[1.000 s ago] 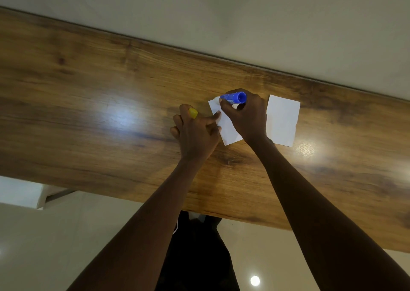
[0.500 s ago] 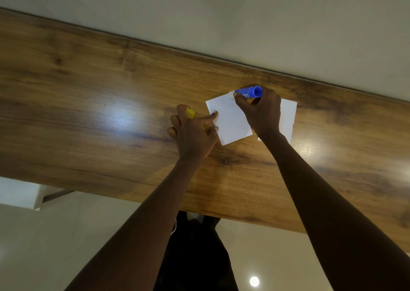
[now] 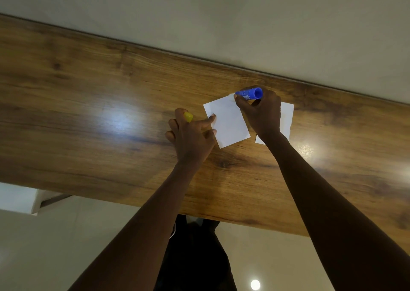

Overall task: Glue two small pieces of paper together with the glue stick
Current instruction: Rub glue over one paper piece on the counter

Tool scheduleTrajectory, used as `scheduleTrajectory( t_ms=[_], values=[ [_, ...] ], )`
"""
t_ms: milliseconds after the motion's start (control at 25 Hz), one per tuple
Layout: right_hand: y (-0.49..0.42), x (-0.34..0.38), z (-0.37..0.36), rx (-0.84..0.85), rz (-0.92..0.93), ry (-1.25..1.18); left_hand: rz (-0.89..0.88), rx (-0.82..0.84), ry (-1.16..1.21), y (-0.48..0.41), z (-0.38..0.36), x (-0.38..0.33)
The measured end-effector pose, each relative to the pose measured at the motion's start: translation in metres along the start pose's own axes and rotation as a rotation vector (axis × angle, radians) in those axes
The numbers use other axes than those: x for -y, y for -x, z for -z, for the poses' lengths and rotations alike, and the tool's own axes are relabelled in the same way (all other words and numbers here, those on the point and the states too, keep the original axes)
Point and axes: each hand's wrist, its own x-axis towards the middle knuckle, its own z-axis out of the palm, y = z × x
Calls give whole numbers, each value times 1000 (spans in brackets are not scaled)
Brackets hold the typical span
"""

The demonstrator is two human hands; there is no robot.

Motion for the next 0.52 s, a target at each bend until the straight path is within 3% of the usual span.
scheduleTrajectory(
  t_ms=[520],
  values=[
    [9,-6,5,8,-28,-1,18,3,-26,0,-1,0]
  ],
)
